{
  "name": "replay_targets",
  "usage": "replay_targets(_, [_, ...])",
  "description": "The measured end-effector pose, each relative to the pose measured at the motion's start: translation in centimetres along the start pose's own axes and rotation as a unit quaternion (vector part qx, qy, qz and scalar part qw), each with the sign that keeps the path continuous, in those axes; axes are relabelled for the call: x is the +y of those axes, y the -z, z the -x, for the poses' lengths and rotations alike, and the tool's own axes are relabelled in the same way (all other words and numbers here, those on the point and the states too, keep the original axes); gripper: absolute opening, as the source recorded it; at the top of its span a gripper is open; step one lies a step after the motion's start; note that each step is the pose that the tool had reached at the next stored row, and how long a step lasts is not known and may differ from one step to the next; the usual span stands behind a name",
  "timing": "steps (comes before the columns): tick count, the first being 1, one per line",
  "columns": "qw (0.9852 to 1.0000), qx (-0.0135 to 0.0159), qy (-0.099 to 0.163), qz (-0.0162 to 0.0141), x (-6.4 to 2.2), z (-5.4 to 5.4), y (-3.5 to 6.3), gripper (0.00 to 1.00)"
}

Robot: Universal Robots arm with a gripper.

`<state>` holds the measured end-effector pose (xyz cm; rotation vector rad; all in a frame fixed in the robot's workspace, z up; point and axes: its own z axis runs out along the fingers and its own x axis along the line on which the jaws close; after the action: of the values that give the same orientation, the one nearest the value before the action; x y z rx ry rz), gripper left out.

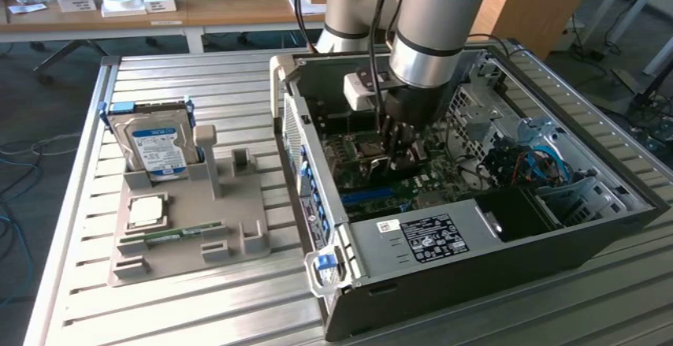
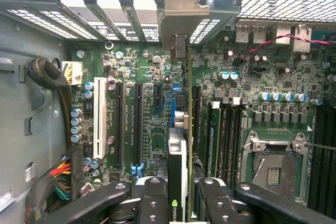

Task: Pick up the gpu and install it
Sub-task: 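Insert the gpu into the slot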

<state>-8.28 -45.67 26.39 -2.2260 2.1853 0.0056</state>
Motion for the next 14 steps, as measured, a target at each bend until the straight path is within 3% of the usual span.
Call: replay_targets(14, [1.0, 0.0, 0.0, 0.0, 0.37, -0.04, 0.0, 0.27])
